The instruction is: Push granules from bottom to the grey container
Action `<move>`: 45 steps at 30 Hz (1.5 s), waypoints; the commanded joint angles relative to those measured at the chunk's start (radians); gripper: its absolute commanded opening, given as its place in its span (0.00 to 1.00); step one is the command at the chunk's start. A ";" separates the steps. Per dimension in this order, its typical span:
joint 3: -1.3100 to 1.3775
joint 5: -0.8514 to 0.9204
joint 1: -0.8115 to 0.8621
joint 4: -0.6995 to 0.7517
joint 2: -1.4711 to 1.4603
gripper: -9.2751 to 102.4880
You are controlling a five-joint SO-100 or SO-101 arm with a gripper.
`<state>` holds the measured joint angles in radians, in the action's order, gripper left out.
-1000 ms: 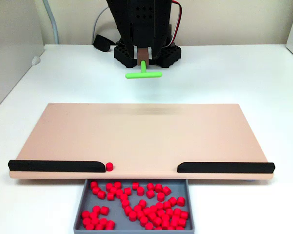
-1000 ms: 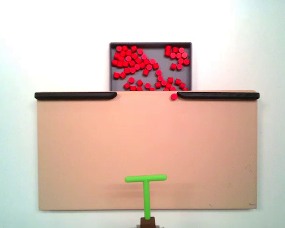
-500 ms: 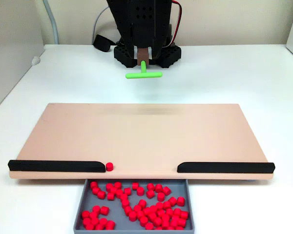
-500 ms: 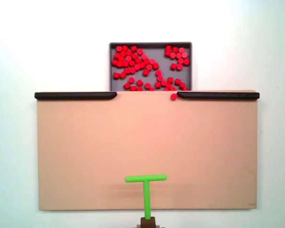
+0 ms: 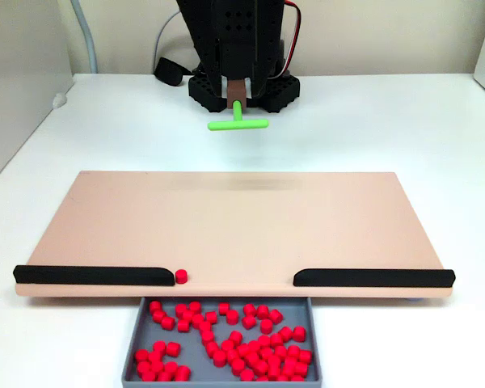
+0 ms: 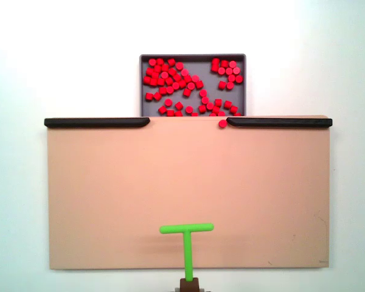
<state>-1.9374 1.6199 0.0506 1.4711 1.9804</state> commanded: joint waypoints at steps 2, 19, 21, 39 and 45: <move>0.009 0.000 -0.009 -0.006 0.032 0.08; 0.009 0.002 -0.023 -0.006 0.021 0.08; 0.009 0.000 -0.023 -0.006 0.021 0.08; 0.009 0.021 -0.012 -0.008 -0.005 0.08; 0.008 -0.020 -0.008 -0.064 -0.034 0.08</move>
<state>-1.9374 1.6337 0.0322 1.4297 1.9528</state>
